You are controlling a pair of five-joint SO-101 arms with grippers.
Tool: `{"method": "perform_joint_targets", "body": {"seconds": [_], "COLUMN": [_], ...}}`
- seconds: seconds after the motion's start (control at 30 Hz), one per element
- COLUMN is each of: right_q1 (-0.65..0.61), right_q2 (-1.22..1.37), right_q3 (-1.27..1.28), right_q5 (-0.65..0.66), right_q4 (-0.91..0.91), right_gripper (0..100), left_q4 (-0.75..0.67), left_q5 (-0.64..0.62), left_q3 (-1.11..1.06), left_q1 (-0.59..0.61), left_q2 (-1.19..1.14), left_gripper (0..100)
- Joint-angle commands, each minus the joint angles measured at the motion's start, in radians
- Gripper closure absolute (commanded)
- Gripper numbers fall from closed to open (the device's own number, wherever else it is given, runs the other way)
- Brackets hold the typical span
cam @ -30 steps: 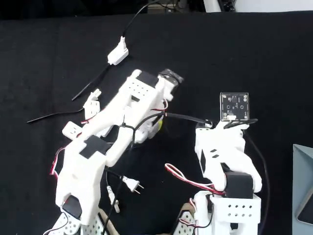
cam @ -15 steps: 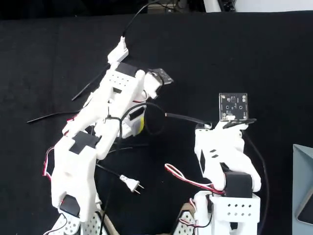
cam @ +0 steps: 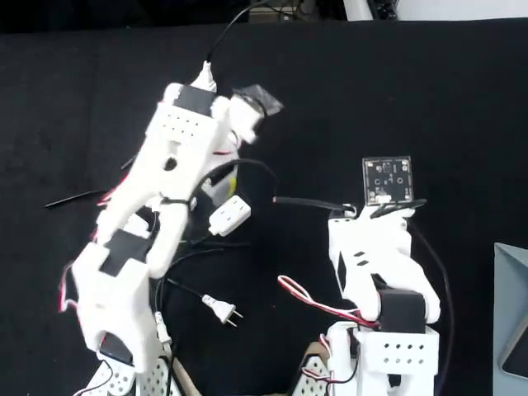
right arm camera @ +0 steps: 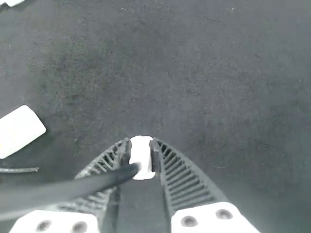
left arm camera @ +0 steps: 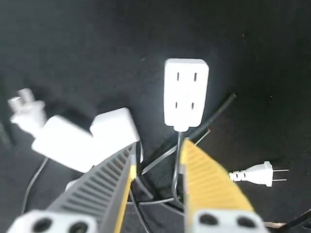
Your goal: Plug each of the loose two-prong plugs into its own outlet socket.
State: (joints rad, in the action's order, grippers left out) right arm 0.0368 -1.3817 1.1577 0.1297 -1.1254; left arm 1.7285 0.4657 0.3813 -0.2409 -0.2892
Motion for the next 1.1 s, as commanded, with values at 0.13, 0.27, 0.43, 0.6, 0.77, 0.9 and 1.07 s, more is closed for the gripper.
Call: {"method": "perform_joint_targets", "body": {"seconds": [0.13,0.27,0.43,0.6,0.77,0.9,1.07], "right_q1": [-0.043,-0.118,-0.157,-0.235,-0.344,-0.422,-0.485], "right_q2": [0.019,0.104,0.277,0.441,0.558,0.627,0.734], "right_q3": [-0.068,-0.088,-0.189,-0.303,-0.377,-0.390,-0.390], "right_q5": [0.083,0.086,0.087,0.084,0.080,0.078,0.078], "right_q4": [0.012,0.012,0.014,0.018,0.020,0.084,0.189], "right_gripper": [98.4,98.4,98.4,98.5,98.5,98.5,98.5], "left_q4": [0.006,-0.054,-0.203,-0.354,-0.522,-0.657,-0.763], "left_q5": [-0.221,-0.339,-0.419,-0.423,-0.488,-0.580,-0.663], "left_q3": [-0.076,-0.196,-0.433,-0.720,-0.997,-1.198,-1.368], "left_q1": [0.051,0.088,0.171,0.263,0.386,0.458,0.539], "left_q2": [0.295,0.440,0.684,0.939,1.158,1.297,1.419], "left_gripper": [91,91,91,90,90,90,90]}}
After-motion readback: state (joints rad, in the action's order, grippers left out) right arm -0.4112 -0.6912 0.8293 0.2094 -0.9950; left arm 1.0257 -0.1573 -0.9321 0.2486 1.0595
